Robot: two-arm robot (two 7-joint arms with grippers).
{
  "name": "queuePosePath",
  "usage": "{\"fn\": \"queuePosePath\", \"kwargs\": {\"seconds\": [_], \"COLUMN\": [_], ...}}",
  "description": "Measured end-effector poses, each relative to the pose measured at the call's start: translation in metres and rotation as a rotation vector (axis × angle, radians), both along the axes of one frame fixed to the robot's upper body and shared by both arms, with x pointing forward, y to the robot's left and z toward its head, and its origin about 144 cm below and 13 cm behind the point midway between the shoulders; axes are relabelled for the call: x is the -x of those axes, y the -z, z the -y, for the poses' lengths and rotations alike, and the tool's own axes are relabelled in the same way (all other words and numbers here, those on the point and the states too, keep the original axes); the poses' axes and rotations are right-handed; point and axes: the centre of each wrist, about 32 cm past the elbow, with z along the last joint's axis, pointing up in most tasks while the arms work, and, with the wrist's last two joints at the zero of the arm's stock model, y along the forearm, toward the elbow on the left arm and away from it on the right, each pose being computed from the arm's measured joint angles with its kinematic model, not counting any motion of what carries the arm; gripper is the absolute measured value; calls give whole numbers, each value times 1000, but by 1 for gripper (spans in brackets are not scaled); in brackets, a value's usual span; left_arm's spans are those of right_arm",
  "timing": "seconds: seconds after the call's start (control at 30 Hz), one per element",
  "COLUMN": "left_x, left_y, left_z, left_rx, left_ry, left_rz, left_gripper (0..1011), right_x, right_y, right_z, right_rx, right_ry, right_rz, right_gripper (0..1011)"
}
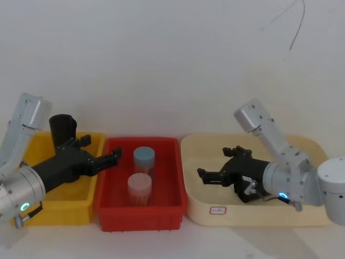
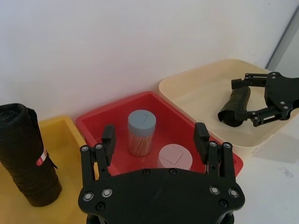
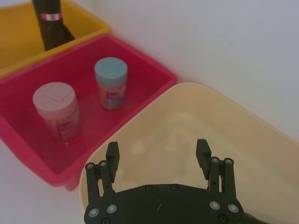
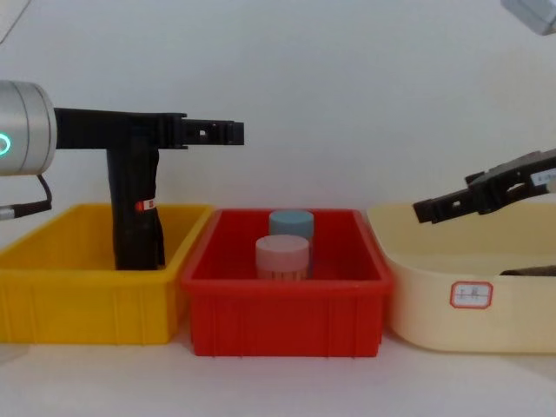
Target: Pick up the garbage bag with the one hand and transfer it to the other hand.
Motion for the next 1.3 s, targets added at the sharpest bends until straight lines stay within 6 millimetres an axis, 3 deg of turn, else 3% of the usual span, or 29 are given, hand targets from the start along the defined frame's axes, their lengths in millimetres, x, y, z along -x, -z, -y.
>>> {"fn": "queuePosePath", "kwargs": {"seconds": [1.0,1.3], "left_x": [-1,-1], "left_y": [0,0], "left_z": [-1,-1], "left_rx": [-5,-5], "left_ry": [-10,-10], "left_rz": [1,1], "left_gripper": [1001,1001], "right_x": [-12,-16], "right_y": [-40,-40], "right_z": [-23,-31], "right_rx": [-28,-54], "right_ry": [-129,-175], "right_rz": [-84,-128], "right_gripper": [1001,1002]}}
